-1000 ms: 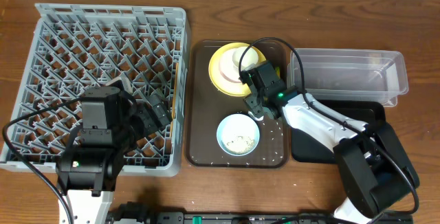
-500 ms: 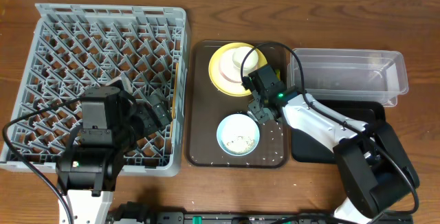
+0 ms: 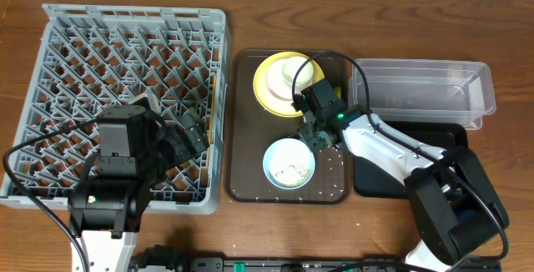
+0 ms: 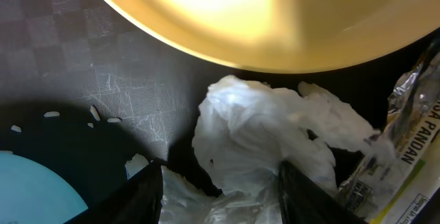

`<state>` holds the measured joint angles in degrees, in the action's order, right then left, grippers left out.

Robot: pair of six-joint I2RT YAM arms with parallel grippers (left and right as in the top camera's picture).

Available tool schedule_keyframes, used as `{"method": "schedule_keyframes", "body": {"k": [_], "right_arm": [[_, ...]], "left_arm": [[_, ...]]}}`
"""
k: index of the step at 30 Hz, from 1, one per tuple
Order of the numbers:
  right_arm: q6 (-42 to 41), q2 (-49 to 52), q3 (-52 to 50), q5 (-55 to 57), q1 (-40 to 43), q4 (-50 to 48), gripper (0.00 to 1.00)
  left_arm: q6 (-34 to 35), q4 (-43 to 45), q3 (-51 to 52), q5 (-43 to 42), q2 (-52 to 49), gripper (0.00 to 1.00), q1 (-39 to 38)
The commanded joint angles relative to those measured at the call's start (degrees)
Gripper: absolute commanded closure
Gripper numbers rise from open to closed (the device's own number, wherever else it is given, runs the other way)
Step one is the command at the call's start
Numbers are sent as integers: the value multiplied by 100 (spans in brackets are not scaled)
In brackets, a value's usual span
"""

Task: Sort waste into correct bins and load items into the dishwasher
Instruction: 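Reach the right gripper to the white tissue and grasp it, then carry the tissue to the clear plastic bin and release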

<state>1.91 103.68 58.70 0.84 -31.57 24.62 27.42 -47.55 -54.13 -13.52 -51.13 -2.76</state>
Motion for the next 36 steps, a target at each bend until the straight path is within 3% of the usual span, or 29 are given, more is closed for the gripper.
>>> {"method": "schedule_keyframes", "body": {"k": [1, 5, 9, 14, 22, 24, 27, 28, 29, 36], "right_arm": [[-35, -192, -20, -24, 0, 33, 49], [-37, -732, -20, -26, 2, 57, 55], [-7, -846, -22, 2, 4, 46, 53], [9, -389, -22, 621, 17, -173, 48], [98, 402, -22, 623, 17, -603, 46], [98, 424, -22, 623, 15, -595, 50], [94, 389, -22, 619, 0, -573, 69], [94, 369, -20, 616, 0, -555, 78], [94, 293, -20, 616, 0, -509, 99], [28, -1274, -17, -343, 48, -343, 99]], "left_arm": [[33, 0, -74, 33, -11, 1, 24], [33, 0, -74, 33, -11, 1, 24], [33, 0, -74, 33, -11, 1, 24], [33, 0, -74, 33, -11, 1, 24], [33, 0, -74, 33, -11, 1, 24], [33, 0, -74, 31, -11, 1, 24], [33, 0, -74, 33, -11, 1, 24], [33, 0, -74, 33, -11, 1, 24], [33, 0, -74, 33, -11, 1, 24], [33, 0, -74, 31, -11, 1, 24]]}}
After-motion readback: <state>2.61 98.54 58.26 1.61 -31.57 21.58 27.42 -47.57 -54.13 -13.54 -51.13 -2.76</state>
